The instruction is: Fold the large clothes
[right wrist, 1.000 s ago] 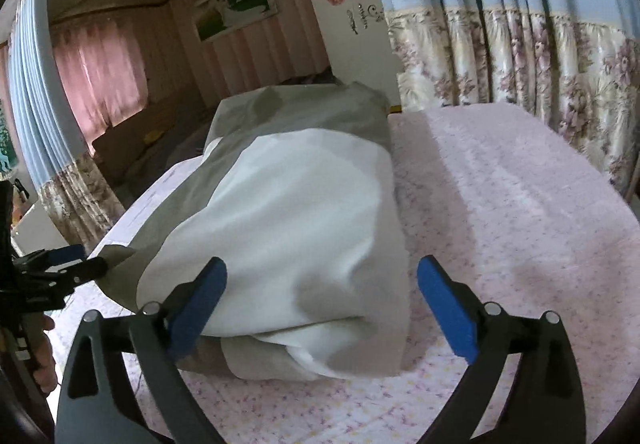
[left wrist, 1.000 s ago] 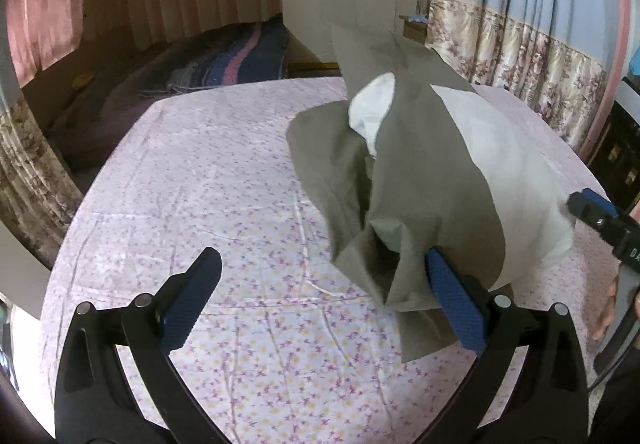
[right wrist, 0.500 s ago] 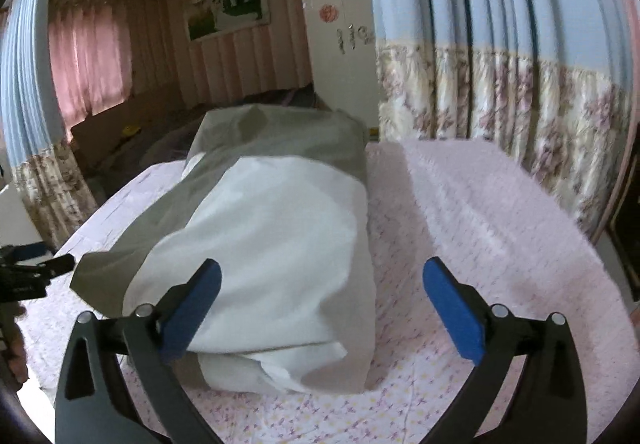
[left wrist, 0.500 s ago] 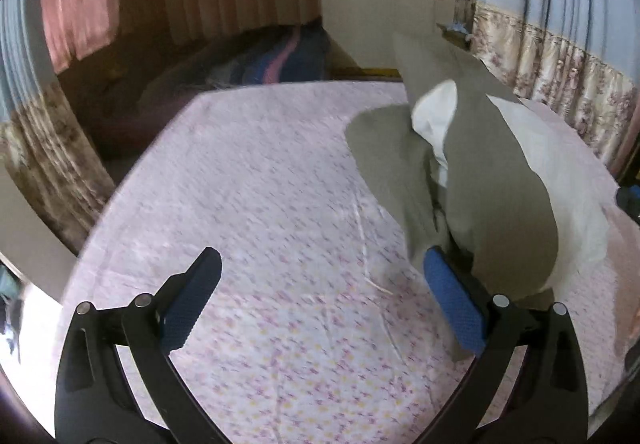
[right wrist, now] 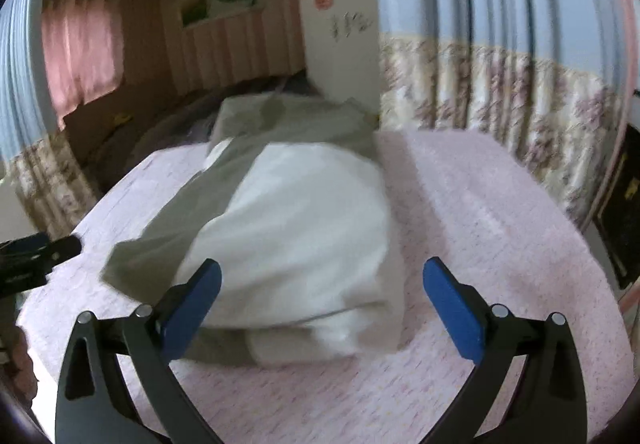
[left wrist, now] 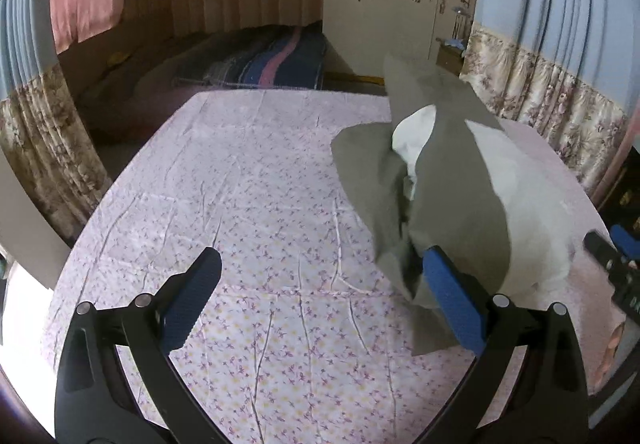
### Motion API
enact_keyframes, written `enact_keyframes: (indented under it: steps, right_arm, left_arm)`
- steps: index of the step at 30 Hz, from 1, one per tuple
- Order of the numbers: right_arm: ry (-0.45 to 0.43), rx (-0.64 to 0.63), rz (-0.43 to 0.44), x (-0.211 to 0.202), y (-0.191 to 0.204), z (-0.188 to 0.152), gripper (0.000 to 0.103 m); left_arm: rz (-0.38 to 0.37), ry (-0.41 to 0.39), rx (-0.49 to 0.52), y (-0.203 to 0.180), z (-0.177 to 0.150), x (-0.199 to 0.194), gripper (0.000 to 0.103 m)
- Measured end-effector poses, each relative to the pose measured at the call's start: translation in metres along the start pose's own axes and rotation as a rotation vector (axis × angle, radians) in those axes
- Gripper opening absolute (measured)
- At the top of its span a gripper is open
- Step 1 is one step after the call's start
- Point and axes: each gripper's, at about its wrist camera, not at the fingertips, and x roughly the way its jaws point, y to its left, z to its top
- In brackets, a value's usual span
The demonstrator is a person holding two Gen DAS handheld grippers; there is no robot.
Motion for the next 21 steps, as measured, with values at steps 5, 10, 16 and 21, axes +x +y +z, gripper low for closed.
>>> enact_keyframes:
  steps: [5, 10, 16, 21]
  right_arm:
    - [-0.038, 0.046, 0.056, -0.018, 0.008, 0.004, 0.101]
    - [-0.054, 0.014, 0.005, -0.028, 0.018, 0.008, 0.101]
    - [-0.101, -0.002, -0.008, -0.048, 0.027, 0.017, 0.101]
    - [-0.1, 0.008, -0.021, -0.052, 0.029, 0.021, 0.101]
  left_arm:
    - [0.008, -0.035, 0.002, -0.005, 0.006, -0.017, 0.1]
    - [0.009, -0.072, 0.012, -0.01, 0.011, -0.033, 0.1]
    - [0.03, -0.11, 0.036, -0.017, 0.016, -0.048, 0.1]
    - [0.05, -0.128, 0.04, -0.018, 0.018, -0.06, 0.1]
